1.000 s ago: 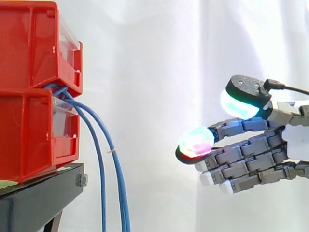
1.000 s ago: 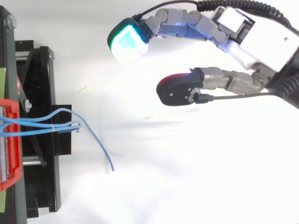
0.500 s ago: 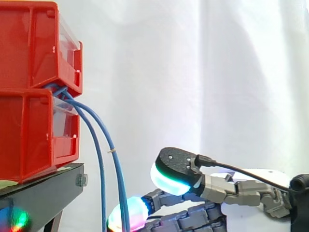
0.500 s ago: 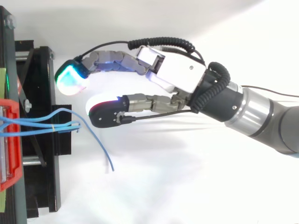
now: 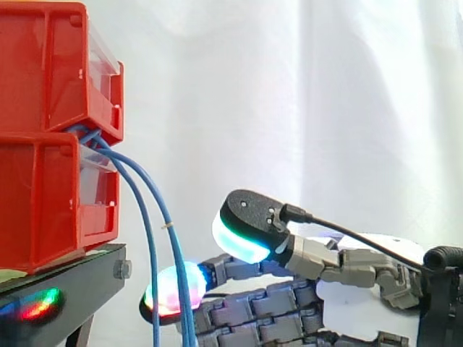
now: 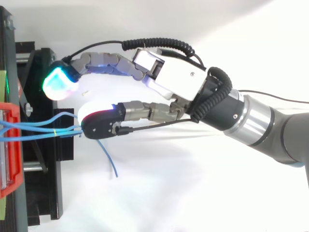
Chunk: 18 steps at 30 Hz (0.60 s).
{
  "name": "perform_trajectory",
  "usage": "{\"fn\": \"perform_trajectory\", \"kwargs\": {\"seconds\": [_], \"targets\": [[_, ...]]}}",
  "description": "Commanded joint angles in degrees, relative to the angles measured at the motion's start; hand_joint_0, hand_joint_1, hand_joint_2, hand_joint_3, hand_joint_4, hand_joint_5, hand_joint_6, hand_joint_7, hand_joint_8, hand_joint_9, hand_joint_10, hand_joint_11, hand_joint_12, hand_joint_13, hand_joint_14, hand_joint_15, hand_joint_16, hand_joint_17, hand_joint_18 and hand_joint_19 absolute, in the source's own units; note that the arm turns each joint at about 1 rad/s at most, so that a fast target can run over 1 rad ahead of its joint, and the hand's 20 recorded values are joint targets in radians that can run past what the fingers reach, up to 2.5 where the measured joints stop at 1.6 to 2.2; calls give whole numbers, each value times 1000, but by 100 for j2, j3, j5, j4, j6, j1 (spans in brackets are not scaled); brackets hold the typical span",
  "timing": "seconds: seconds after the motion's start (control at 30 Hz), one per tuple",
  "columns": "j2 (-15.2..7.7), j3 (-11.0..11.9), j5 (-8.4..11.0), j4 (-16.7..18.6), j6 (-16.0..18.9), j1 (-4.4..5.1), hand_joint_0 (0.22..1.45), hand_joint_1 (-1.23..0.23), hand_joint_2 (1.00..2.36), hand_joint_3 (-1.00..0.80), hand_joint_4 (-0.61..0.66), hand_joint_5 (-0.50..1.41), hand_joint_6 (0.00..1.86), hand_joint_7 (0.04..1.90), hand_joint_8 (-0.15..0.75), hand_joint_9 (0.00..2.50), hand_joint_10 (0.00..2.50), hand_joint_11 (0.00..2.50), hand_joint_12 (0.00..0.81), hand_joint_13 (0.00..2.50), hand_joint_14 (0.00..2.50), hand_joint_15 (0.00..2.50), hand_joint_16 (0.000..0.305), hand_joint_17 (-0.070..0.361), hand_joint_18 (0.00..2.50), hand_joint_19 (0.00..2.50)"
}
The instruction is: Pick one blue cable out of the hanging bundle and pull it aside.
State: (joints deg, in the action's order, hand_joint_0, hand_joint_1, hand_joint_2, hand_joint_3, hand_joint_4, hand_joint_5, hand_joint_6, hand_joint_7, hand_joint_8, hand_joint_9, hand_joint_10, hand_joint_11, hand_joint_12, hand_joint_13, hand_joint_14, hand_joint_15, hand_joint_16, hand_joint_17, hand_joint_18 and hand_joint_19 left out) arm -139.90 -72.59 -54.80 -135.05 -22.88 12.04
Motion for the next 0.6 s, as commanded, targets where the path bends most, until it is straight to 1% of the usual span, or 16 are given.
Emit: {"fn": "perform_trajectory", "kwargs": {"seconds": [0.0, 0.1, 0.13, 0.17, 0.33, 0.47, 0.57], "targets": [[-46, 8, 5, 207, -190, 44, 511, -510, 1005, -431, 291, -211, 502, 757, 288, 509, 8, 235, 366, 452, 11, 292, 59, 132, 380, 355], [-143, -1, 22, 330, -173, 88, 510, -510, 1006, -432, 293, -211, 502, 758, 287, 509, 8, 235, 366, 454, 11, 290, 59, 133, 380, 356], [-240, 8, 66, 480, -120, 115, 510, -510, 1006, -433, 291, -211, 502, 760, 287, 510, 8, 231, 366, 455, 11, 290, 59, 133, 382, 351], [-257, 8, 93, 594, -94, 123, 510, -510, 1006, -431, 291, -211, 502, 757, 287, 510, 9, 235, 367, 455, 12, 293, 59, 133, 383, 351], [-284, -1, 102, 726, -111, 150, 510, -509, 1006, -431, 290, -211, 502, 760, 288, 512, 8, 236, 367, 456, 12, 293, 59, 133, 384, 356], [-292, 8, 102, 752, -138, 167, 509, -509, 1006, -431, 290, -211, 502, 760, 288, 513, 7, 228, 366, 456, 13, 289, 59, 133, 384, 355], [-310, 87, 110, 778, -155, 185, 510, -508, 1005, -432, 289, -210, 502, 760, 290, 512, 8, 235, 365, 455, 13, 293, 59, 133, 384, 354]]}}
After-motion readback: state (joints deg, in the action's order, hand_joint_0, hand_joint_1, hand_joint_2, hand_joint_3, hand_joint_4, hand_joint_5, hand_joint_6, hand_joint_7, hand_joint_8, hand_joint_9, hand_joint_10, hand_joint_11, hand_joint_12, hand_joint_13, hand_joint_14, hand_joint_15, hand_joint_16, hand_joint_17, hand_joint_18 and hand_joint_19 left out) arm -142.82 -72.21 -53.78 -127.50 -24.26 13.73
